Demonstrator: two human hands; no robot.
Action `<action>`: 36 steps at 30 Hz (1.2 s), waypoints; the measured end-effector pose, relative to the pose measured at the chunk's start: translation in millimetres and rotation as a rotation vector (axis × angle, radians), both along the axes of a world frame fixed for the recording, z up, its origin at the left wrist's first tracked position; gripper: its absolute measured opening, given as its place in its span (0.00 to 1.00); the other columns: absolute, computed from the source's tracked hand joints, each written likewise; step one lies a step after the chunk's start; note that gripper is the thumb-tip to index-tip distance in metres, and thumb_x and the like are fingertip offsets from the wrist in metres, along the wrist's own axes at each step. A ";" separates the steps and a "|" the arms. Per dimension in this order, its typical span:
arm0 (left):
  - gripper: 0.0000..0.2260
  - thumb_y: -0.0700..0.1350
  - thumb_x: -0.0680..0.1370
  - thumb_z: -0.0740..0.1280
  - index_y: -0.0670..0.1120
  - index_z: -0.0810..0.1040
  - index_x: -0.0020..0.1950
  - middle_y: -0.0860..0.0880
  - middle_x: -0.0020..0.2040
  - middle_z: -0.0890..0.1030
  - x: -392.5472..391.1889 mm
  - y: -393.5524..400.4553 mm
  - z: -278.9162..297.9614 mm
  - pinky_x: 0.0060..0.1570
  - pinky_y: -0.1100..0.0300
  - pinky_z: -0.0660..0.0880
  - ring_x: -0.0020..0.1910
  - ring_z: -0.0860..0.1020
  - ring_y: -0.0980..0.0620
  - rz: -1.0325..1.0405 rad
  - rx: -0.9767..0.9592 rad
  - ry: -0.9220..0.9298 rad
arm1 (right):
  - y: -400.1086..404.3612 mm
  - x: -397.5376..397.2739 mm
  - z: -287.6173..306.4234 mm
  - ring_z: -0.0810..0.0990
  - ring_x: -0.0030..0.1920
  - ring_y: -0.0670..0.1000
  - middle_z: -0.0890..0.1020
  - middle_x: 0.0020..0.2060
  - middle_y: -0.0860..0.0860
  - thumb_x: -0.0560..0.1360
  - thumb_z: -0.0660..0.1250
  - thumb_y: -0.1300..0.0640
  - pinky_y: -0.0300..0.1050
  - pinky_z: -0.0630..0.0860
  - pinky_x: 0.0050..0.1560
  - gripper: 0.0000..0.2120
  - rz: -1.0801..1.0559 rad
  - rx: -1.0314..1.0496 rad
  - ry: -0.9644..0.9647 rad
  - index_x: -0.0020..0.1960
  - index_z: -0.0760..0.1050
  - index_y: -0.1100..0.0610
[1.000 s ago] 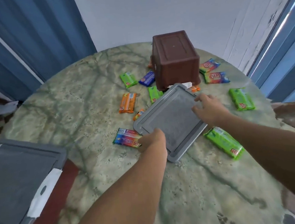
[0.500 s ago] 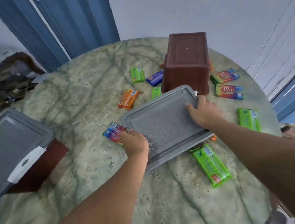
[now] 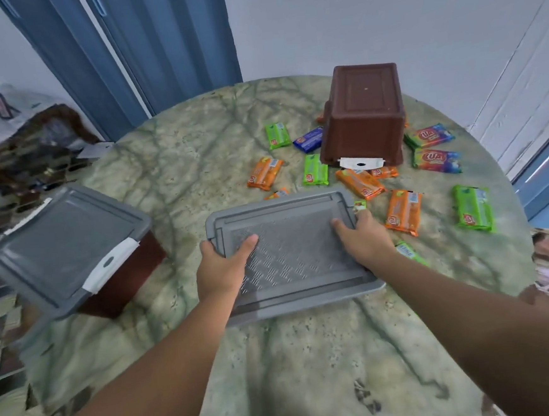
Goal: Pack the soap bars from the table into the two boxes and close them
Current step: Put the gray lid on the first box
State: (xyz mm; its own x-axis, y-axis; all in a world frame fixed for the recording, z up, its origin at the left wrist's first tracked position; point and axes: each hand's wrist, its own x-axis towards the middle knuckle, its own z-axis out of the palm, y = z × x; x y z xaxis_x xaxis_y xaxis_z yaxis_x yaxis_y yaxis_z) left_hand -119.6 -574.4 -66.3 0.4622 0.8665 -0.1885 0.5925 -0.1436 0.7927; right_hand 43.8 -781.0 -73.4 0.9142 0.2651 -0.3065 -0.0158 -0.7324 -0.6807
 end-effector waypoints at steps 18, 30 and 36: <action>0.35 0.77 0.64 0.70 0.51 0.70 0.56 0.52 0.49 0.81 -168.4 84.1 -25.1 0.53 0.48 0.77 0.51 0.81 0.44 -0.201 0.117 0.325 | 41.7 -162.8 -32.0 0.77 0.42 0.52 0.78 0.40 0.46 0.71 0.54 0.19 0.45 0.73 0.41 0.31 0.269 -0.518 -0.077 0.42 0.71 0.48; 0.38 0.72 0.67 0.71 0.44 0.66 0.61 0.42 0.59 0.71 -144.9 82.2 -26.1 0.53 0.51 0.72 0.57 0.71 0.42 -0.363 0.734 0.580 | 47.5 -159.5 -22.4 0.80 0.55 0.55 0.80 0.50 0.50 0.75 0.52 0.22 0.48 0.75 0.49 0.34 0.460 -0.654 -0.032 0.62 0.74 0.48; 0.11 0.55 0.79 0.64 0.48 0.70 0.51 0.49 0.45 0.78 -97.1 46.2 -4.3 0.35 0.54 0.72 0.39 0.77 0.49 -0.537 0.637 0.370 | 27.7 -125.7 -11.5 0.83 0.47 0.56 0.81 0.35 0.50 0.83 0.52 0.34 0.48 0.76 0.50 0.27 0.363 -0.354 -0.033 0.39 0.72 0.53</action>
State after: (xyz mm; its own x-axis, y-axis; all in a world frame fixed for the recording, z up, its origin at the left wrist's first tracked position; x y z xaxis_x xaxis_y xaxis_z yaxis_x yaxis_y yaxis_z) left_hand -216.7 -528.2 -70.6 0.8389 0.5430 0.0358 0.5200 -0.8193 0.2416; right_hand -81.9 -753.3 -84.9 0.7931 0.4527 -0.4074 0.2998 -0.8725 -0.3859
